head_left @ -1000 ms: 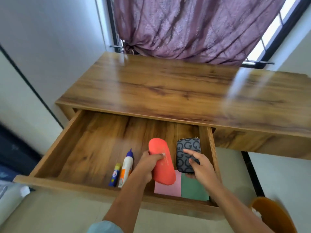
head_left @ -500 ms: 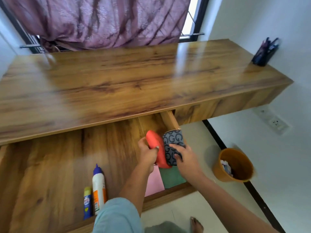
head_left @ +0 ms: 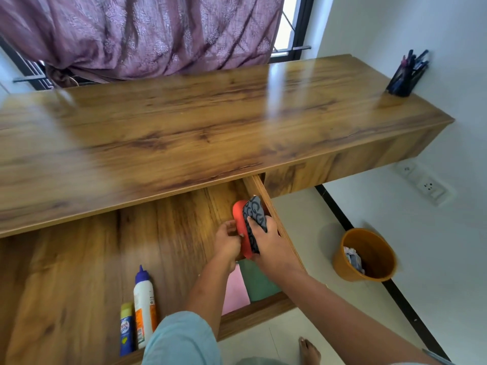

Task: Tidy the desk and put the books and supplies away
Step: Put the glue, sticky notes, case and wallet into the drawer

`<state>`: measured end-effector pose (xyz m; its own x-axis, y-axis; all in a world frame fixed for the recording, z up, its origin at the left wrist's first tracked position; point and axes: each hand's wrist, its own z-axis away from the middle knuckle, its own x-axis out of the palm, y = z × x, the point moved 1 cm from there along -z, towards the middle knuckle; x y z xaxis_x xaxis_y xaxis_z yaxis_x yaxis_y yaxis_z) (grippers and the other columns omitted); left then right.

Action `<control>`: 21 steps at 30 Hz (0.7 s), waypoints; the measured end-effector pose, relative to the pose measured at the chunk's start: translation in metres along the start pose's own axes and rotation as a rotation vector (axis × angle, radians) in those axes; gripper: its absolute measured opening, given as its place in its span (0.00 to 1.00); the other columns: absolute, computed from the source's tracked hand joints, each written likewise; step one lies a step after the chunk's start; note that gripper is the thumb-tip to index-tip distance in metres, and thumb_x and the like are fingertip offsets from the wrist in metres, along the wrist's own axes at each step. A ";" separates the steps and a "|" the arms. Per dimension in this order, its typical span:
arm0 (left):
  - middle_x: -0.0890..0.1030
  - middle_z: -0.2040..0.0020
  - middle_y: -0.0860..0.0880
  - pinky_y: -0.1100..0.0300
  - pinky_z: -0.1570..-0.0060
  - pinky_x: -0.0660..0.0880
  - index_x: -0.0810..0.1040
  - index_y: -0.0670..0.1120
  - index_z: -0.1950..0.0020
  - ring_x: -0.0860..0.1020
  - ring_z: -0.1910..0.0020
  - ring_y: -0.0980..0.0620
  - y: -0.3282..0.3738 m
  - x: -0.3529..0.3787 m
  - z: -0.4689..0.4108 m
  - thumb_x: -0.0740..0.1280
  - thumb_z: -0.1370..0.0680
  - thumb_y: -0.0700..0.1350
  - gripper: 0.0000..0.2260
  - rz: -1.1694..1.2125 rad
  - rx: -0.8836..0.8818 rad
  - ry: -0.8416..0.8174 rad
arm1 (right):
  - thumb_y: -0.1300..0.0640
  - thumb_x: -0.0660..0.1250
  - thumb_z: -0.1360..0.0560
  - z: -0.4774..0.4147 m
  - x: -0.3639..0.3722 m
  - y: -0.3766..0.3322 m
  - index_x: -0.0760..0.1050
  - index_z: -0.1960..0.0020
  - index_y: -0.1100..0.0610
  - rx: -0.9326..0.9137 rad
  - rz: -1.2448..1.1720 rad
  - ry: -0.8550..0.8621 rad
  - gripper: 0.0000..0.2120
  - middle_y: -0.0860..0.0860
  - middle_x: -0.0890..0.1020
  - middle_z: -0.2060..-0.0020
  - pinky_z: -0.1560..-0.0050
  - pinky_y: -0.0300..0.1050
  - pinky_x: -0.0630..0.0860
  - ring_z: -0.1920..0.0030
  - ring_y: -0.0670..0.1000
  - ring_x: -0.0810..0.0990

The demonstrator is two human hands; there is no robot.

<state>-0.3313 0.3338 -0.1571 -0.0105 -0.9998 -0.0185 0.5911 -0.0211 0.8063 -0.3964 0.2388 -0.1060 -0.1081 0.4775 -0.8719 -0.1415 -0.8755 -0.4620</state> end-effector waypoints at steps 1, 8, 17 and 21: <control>0.79 0.43 0.48 0.50 0.54 0.80 0.73 0.48 0.38 0.78 0.45 0.46 0.000 -0.002 0.003 0.60 0.22 0.33 0.16 -0.009 -0.003 -0.031 | 0.57 0.63 0.22 -0.004 0.001 0.002 0.47 0.23 0.50 -0.019 0.035 0.008 0.34 0.55 0.56 0.30 0.38 0.47 0.74 0.41 0.55 0.75; 0.78 0.47 0.49 0.44 0.41 0.76 0.67 0.42 0.30 0.80 0.53 0.49 0.008 -0.019 0.021 0.58 0.22 0.28 0.22 -0.042 -0.066 -0.285 | 0.56 0.62 0.21 -0.012 -0.009 -0.007 0.46 0.23 0.51 -0.037 0.150 0.035 0.34 0.58 0.57 0.31 0.40 0.48 0.74 0.44 0.56 0.76; 0.78 0.42 0.37 0.41 0.50 0.79 0.70 0.38 0.37 0.79 0.46 0.39 0.000 -0.064 0.023 0.66 0.22 0.41 0.16 0.220 -0.049 -0.058 | 0.53 0.74 0.31 -0.007 0.028 -0.030 0.42 0.23 0.46 -0.112 -0.350 -0.074 0.50 0.53 0.63 0.30 0.32 0.52 0.68 0.30 0.54 0.65; 0.74 0.36 0.39 0.49 0.50 0.78 0.60 0.41 0.28 0.76 0.41 0.41 -0.015 -0.084 0.023 0.64 0.22 0.35 0.24 0.165 -0.056 0.086 | 0.55 0.68 0.25 -0.001 0.023 -0.016 0.41 0.22 0.52 -0.020 0.245 -0.036 0.43 0.56 0.61 0.27 0.32 0.54 0.66 0.28 0.60 0.59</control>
<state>-0.3580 0.4178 -0.1544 0.1582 -0.9857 0.0586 0.6227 0.1457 0.7688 -0.3952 0.2632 -0.1188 -0.1718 0.2531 -0.9521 -0.0869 -0.9666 -0.2413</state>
